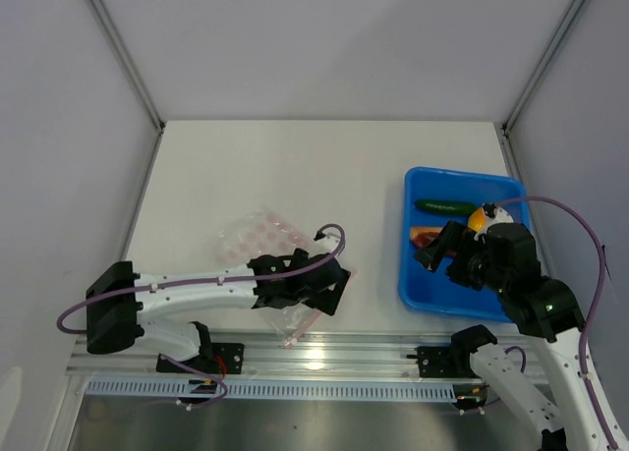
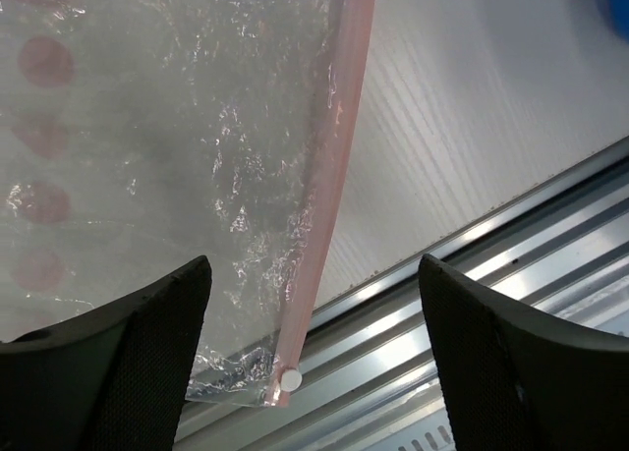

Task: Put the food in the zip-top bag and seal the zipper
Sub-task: Pick up the zipper food storage bag at the center of the board.

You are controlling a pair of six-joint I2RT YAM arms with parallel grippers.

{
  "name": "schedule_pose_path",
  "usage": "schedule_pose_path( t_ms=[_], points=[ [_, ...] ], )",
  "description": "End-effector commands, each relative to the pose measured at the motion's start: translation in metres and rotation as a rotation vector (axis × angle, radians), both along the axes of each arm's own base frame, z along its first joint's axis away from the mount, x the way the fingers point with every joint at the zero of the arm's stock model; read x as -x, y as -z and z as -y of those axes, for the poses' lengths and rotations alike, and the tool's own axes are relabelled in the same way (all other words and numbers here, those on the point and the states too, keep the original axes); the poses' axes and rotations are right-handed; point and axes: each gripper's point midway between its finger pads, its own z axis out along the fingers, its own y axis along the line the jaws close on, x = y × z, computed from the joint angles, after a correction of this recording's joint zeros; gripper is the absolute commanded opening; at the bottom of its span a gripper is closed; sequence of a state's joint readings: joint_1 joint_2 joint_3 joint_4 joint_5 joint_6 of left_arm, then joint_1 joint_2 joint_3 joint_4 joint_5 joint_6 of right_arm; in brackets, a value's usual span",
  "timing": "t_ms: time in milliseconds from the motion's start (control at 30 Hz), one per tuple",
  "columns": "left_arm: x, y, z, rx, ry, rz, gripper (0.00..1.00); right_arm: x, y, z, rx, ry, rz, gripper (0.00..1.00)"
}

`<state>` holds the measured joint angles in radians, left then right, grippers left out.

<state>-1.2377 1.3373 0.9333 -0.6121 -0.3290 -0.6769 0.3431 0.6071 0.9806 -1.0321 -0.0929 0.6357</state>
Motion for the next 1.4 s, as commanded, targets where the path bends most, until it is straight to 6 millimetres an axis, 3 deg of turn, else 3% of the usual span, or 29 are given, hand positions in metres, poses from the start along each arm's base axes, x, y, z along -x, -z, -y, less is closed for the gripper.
schedule_pose_path(
  t_ms=[0, 400, 567, 767, 933, 1233, 1367],
  points=[
    [-0.012, -0.01, 0.013, 0.005, -0.005, 0.076, 0.86, 0.001, -0.008, -0.002, -0.02, -0.017, 0.038, 0.99],
    [-0.01, 0.023, 0.042, -0.061, 0.087, 0.061, 0.68, 0.006, -0.009, -0.003, -0.012, -0.043, 0.045, 0.99],
    [-0.013, 0.029, 0.046, -0.08, 0.087, 0.065, 0.67, 0.006, -0.01, 0.002, 0.0, -0.024, 0.048, 1.0],
    [-0.017, 0.038, 0.045, -0.118, 0.079, 0.073, 0.65, 0.007, -0.013, 0.002, -0.001, -0.024, 0.054, 0.99],
    [-0.022, 0.057, 0.039, -0.142, 0.052, 0.054, 0.63, 0.006, -0.014, 0.004, 0.005, -0.013, 0.054, 0.99],
    [-0.031, 0.067, 0.035, -0.136, 0.03, 0.054, 0.46, 0.007, -0.01, 0.003, 0.0, -0.017, 0.041, 0.99],
    [-0.03, 0.071, 0.031, -0.13, 0.022, 0.053, 0.43, 0.007, -0.01, 0.002, 0.0, -0.019, 0.039, 0.99]
  ],
)
